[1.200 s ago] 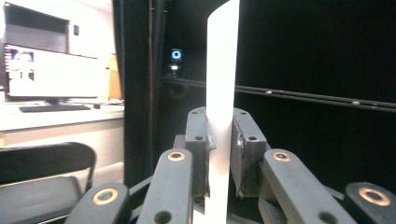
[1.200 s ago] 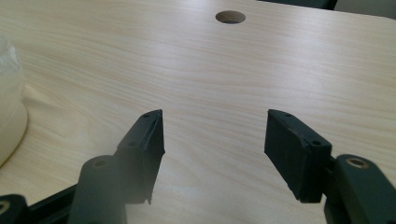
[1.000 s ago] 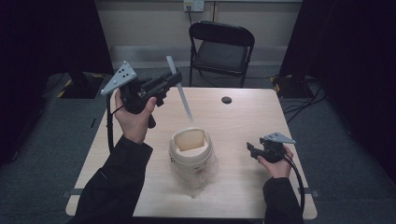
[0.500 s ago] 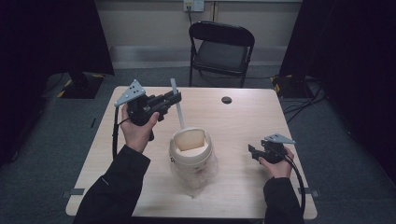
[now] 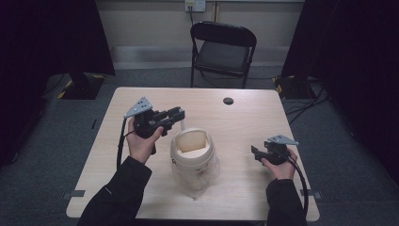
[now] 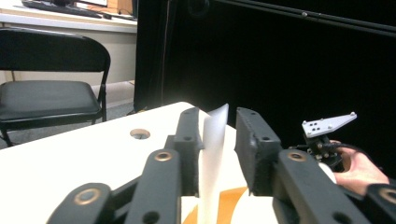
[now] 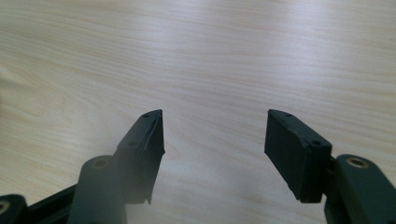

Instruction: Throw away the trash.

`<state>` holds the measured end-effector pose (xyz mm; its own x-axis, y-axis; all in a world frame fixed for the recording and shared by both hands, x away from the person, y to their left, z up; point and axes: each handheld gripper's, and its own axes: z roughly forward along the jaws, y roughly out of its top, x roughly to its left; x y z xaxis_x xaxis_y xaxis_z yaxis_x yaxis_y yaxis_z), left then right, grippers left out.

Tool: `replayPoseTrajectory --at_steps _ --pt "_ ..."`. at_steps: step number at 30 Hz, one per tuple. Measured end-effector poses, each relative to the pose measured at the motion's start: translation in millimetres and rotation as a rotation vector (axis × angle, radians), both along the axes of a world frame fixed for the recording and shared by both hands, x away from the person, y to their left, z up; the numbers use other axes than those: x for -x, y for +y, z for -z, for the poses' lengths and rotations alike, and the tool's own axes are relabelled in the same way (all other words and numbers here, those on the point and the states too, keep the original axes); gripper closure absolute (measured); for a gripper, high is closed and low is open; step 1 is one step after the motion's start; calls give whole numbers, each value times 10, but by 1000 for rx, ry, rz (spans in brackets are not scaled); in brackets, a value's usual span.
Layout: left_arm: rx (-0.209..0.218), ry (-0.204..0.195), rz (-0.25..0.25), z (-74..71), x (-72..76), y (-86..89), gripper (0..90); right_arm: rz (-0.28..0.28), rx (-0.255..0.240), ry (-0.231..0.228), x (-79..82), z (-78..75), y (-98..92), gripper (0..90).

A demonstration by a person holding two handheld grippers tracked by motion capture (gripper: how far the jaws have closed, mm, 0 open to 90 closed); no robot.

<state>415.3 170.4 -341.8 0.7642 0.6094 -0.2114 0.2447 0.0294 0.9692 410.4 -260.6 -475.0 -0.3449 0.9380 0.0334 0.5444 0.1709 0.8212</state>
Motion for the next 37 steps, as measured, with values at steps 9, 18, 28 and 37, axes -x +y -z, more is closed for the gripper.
replayPoseTrajectory --at_steps 9,18,28,37 --pt "-11 -21 -84 112 202 448 520 15 4 -3 4 -5 -47 375" --pt "-118 69 -193 568 414 926 440 21 15 1 9 8 -76 372" --pt "-309 241 -325 1179 586 1313 357 62 13 17 19 121 -223 345" --pt "-410 290 -416 1455 621 1517 330 80 48 40 5 162 -309 299"
